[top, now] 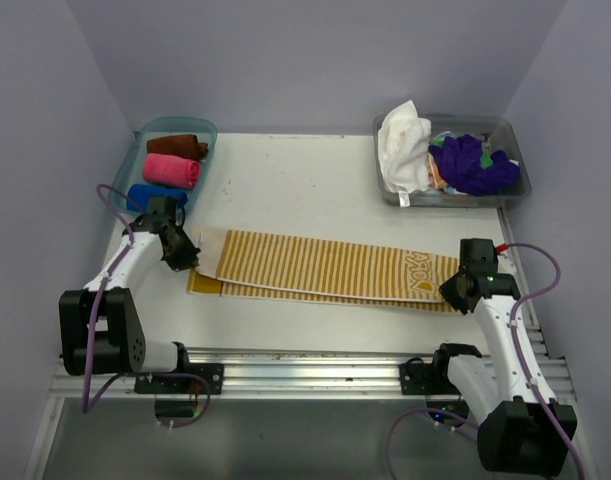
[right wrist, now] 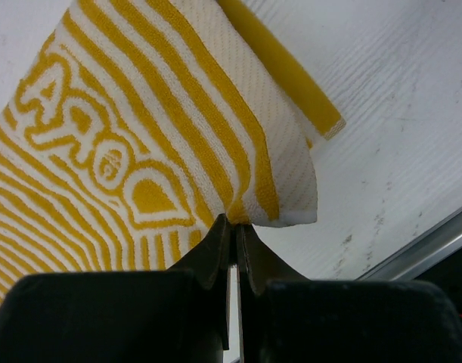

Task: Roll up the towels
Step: Fold the towel

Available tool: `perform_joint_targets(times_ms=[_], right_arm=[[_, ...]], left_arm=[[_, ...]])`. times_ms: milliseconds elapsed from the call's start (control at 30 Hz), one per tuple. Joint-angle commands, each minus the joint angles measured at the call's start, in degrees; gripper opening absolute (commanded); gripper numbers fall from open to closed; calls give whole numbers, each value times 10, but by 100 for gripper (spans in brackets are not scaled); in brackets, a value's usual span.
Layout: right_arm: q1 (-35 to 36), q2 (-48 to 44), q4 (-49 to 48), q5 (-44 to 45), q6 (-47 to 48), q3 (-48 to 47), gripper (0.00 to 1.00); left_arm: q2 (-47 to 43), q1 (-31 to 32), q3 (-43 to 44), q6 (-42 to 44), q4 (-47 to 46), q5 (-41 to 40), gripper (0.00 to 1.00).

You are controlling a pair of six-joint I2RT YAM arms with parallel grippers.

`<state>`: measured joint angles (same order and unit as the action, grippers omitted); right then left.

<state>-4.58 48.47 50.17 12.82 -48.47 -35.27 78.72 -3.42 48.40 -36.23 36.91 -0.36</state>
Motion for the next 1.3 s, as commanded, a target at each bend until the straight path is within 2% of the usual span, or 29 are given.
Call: perform_joint_targets(times_ms=[0,233,400,567,767,833,933,1267], right_arm=[[-3,13,5,42,-8,-2,0],[-3,41,-19,47,7,-10,0],[-5,58,-29,65,37,-73,0],[-11,123,-74,98,69,-156,0],[-16,231,-150,77,101,-226,0],[-16,240,-157,76,103,-235,0],[-17,227,-157,64,106,-224,0],[-17,101,-104,51,111,-77,0]], left_arm=[[-21,-6,-2,4,-18,1,0],[-21,-6,5,4,-14,17,0],[-26,-6,50,9,11,34,0],[-19,-6,98,10,23,46,0],[2,-6,117,4,13,62,0],[-1,-6,120,5,17,63,0],[-15,-6,108,10,26,56,0],[-73,-6,12,13,44,63,0]])
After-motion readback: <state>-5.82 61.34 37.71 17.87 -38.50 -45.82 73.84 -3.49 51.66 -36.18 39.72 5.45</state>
